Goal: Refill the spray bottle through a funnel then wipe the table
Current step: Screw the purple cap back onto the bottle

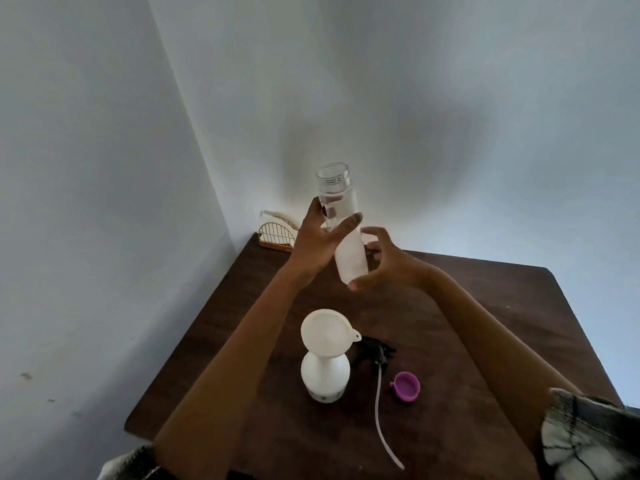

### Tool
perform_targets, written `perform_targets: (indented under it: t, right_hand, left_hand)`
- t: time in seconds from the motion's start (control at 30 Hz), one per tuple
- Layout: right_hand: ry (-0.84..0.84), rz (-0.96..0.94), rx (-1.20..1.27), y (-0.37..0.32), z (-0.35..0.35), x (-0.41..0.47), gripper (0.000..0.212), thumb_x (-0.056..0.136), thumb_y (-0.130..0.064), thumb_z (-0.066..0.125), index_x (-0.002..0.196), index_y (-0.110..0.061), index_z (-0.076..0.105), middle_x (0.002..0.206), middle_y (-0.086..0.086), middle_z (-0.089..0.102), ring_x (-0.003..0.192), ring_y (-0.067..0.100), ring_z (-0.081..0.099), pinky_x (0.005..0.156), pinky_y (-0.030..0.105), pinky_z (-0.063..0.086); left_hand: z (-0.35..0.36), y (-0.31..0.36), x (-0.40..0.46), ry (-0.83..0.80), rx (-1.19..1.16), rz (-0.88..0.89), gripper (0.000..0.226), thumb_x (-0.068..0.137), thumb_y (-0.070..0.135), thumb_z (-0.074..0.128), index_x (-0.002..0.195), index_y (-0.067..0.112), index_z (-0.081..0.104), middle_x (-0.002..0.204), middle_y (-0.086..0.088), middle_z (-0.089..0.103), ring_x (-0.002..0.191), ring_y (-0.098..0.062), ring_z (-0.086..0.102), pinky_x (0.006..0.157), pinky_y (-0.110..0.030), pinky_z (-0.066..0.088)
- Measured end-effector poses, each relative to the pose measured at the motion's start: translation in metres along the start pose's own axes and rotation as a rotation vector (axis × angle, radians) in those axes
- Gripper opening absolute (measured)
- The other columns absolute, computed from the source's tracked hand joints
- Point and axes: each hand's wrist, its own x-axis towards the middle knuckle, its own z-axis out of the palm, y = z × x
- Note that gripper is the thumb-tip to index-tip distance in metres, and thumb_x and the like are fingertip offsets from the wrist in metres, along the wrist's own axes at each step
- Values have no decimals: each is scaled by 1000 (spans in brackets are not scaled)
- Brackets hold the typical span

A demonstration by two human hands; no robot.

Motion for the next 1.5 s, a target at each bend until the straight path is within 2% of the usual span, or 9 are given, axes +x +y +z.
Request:
perform_targets:
  t: [0.17, 0.5, 0.67, 0.73, 0.8, 0.97, 1.1, 1.23, 1.5]
  right_hand:
    - [-333, 413, -643, 60, 14, -26, 75, 70, -35, 80, 132, -11, 45, 135, 7, 47, 115, 26, 53, 71, 26, 50]
    - [-309, 523, -711, 115, 79, -64, 87, 68, -36, 80, 138, -14, 34, 137, 11, 44, 122, 30, 49, 96, 37, 48]
    - [-454, 523, -760, 101, 76, -64, 41, 80, -15, 69, 116, -10, 51, 105, 8, 56, 88, 23, 62, 37, 13, 44]
    - [-543, 530, -788, 84, 64, -59, 36, 83, -14, 67, 117, -7, 55, 113, 16, 60, 97, 29, 63, 52, 8, 49]
    - [-556, 508, -818, 61, 42, -50, 44, 86, -13, 64, 126, -2, 52, 122, 19, 58, 107, 33, 60, 82, 17, 49]
    - [-175, 194, -642, -5, -30, -6, 32, 78, -15, 66, 109, -8, 65, 100, 8, 66, 84, 26, 65, 75, 32, 55]
    - [273, -166, 11, -82, -72, 4, 30, 73, -8, 76, 99, -7, 60, 89, 7, 61, 75, 16, 60, 68, 26, 55]
    - [310, -329, 494, -145, -82, 1, 32, 76, -8, 75, 93, -12, 49, 94, 12, 57, 82, 22, 62, 74, 30, 57]
    - [148, -415, -122, -159, -60, 0, 36, 68, -19, 81, 82, -18, 47, 87, 4, 56, 78, 15, 50, 68, 29, 45]
  left_hand:
    - [-6, 2, 0, -28, -48, -32, 42, 82, 28, 69, 117, 27, 46, 114, 4, 59, 108, -16, 59, 91, -47, 52]
    - [-6, -6, -9, -33, -16, -76, 51, 81, 31, 69, 125, 19, 47, 119, -1, 60, 108, -17, 61, 89, -46, 54]
    - [-2, -13, -10, -48, -29, -76, 47, 79, 31, 71, 119, 22, 50, 112, 5, 63, 101, -10, 63, 87, -43, 56]
    - [-2, -14, -9, -58, -28, -73, 46, 78, 33, 72, 118, 23, 50, 111, 4, 64, 99, -11, 64, 85, -42, 56]
    - [-3, -15, -6, -69, -21, -64, 50, 76, 37, 72, 118, 22, 51, 111, 2, 65, 98, -12, 66, 84, -41, 57]
    - [-4, -17, 1, -56, -4, -39, 44, 76, 35, 73, 114, 27, 52, 108, 6, 66, 96, -9, 66, 82, -33, 57]
    - [-2, -16, 4, -63, 16, -23, 50, 76, 37, 74, 119, 29, 48, 112, 10, 64, 100, -9, 63, 83, -27, 54]
    - [-3, -15, 6, -72, 27, -16, 60, 70, 46, 73, 121, 28, 48, 114, 6, 64, 102, -13, 64, 90, -38, 54]
    - [-6, -9, 6, -56, 75, -8, 50, 82, 33, 68, 124, 26, 42, 118, 5, 59, 104, -14, 60, 88, -33, 53]
